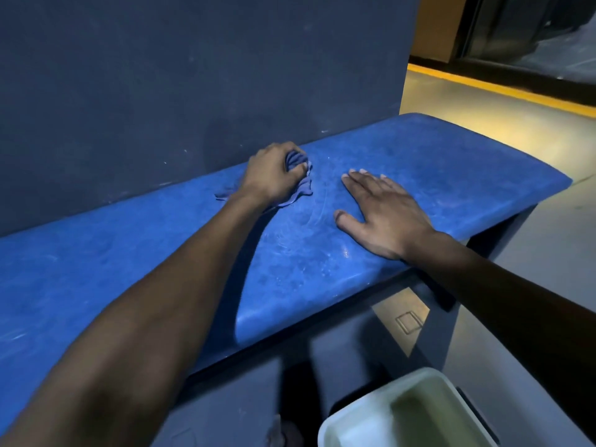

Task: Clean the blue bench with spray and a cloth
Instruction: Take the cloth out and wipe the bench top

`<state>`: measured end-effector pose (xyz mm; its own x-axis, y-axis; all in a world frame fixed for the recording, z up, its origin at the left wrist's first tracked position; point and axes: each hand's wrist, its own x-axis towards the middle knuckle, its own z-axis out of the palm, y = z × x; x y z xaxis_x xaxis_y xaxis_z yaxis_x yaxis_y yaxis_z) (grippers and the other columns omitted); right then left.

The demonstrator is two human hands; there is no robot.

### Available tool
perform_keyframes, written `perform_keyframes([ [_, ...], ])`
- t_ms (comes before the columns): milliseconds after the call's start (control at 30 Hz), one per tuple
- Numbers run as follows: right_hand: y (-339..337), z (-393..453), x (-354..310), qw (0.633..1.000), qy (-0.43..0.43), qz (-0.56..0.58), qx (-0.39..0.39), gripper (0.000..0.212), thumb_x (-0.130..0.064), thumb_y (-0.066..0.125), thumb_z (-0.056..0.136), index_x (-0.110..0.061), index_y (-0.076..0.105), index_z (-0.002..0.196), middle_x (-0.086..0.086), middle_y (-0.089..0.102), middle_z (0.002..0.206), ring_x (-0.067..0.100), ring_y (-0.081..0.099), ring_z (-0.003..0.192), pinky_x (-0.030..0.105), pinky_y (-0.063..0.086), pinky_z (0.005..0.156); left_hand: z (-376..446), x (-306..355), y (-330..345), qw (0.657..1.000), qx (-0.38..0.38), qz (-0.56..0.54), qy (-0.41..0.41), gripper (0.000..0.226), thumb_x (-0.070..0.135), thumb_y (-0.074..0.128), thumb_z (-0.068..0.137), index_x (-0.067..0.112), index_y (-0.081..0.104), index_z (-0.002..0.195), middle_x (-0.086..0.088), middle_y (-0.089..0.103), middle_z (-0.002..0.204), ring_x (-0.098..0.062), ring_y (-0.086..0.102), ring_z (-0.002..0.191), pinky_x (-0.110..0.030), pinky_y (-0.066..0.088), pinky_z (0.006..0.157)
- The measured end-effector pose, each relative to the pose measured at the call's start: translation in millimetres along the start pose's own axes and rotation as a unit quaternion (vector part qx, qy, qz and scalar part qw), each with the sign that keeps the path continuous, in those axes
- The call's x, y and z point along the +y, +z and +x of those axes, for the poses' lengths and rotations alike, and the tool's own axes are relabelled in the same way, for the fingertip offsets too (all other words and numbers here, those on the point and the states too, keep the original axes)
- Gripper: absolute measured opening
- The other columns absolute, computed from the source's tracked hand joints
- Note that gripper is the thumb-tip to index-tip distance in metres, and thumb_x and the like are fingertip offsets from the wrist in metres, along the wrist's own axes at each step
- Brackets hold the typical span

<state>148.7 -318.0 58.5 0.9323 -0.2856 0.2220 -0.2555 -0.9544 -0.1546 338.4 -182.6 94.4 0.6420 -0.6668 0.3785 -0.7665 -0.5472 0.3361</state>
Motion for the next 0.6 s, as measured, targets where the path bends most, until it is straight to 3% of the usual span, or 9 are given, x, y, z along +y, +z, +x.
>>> perform_keyframes([
  [67, -1.1, -0.5, 0.3, 1.0, 0.0, 0.0, -0.001, 0.095, -0.073, 0.014, 0.085, -0.019, 0.021, 0.162, 0.0, 0.018, 0.17, 0.013, 0.008, 0.157, 0.034, 0.003, 0.127, -4.2, 11.2, 2.2, 1.0, -0.002, 0.01, -0.005, 0.025, 0.038, 0.063, 0.096, 0.025, 0.071, 0.117, -0.005, 0.073, 0.122, -0.03, 0.065, 0.119, -0.034, 0.043, 0.087],
  [200, -1.9, -1.3, 0.3, 1.0, 0.0, 0.001, 0.006, 0.097, -0.074, 0.014, 0.083, -0.017, 0.023, 0.161, 0.002, 0.02, 0.17, 0.014, 0.01, 0.157, 0.034, 0.004, 0.127, -66.2, 19.4, -15.8, 0.99, -0.042, -0.046, 0.128, 0.024, 0.047, 0.064, 0.095, 0.032, 0.07, 0.112, 0.01, 0.071, 0.108, -0.012, 0.067, 0.105, -0.031, 0.047, 0.088],
  [267, -0.7, -1.0, -0.3, 1.0, -0.001, 0.003, 0.007, 0.097, -0.074, 0.014, 0.083, -0.017, 0.023, 0.161, 0.002, 0.02, 0.17, 0.014, 0.01, 0.157, 0.035, 0.005, 0.127, -78.3, 14.4, -21.1, 0.986, -0.048, -0.067, 0.148, 0.021, 0.045, 0.067, 0.097, 0.033, 0.071, 0.113, 0.014, 0.07, 0.106, -0.006, 0.065, 0.101, -0.029, 0.049, 0.089],
  [467, -4.9, 0.6, 0.9, 1.0, -0.008, -0.007, 0.013, 0.098, -0.073, 0.014, 0.082, -0.015, 0.027, 0.16, 0.005, 0.024, 0.168, 0.017, 0.015, 0.156, 0.037, 0.008, 0.127, -0.3, 13.1, -0.9, 1.0, 0.0, -0.006, 0.01, 0.041, 0.05, 0.053, 0.086, 0.024, 0.073, 0.112, -0.005, 0.075, 0.117, -0.031, 0.067, 0.115, -0.037, 0.048, 0.088],
  [600, -4.5, 1.0, 0.0, 1.0, -0.011, -0.008, 0.006, 0.098, -0.073, 0.015, 0.082, -0.015, 0.029, 0.159, 0.006, 0.026, 0.168, 0.019, 0.018, 0.156, 0.038, 0.009, 0.127, -14.4, 16.9, -2.1, 1.0, -0.015, 0.003, 0.022, 0.034, 0.045, 0.058, 0.093, 0.024, 0.07, 0.116, -0.007, 0.073, 0.118, -0.03, 0.066, 0.115, -0.036, 0.047, 0.09],
])
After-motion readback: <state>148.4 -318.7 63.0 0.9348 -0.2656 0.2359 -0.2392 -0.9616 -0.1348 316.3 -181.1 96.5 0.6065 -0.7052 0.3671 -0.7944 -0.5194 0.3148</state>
